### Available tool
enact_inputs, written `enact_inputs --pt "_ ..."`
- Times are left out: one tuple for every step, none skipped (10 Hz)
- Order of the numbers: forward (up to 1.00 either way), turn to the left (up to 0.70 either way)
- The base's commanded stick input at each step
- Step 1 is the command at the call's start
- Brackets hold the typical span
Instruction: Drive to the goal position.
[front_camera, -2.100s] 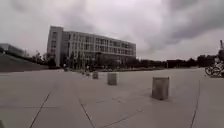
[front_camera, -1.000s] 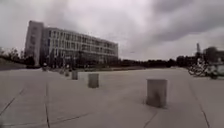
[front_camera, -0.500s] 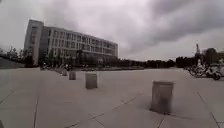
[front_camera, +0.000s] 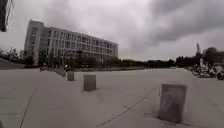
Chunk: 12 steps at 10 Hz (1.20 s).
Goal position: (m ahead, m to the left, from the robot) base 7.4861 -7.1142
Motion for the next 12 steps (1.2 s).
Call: enact_inputs --pt "0.50 0.00" --pt "0.50 0.00" --pt "0.50 0.00" --pt "0.50 0.00" --pt "0.50 0.00" --pt "0.50 -0.03" --pt "0.50 -0.24" --pt "0.50 -0.36" --pt "0.50 -0.48" --pt "0.50 -0.50" --pt "0.50 -0.22" --pt "0.50 0.00"
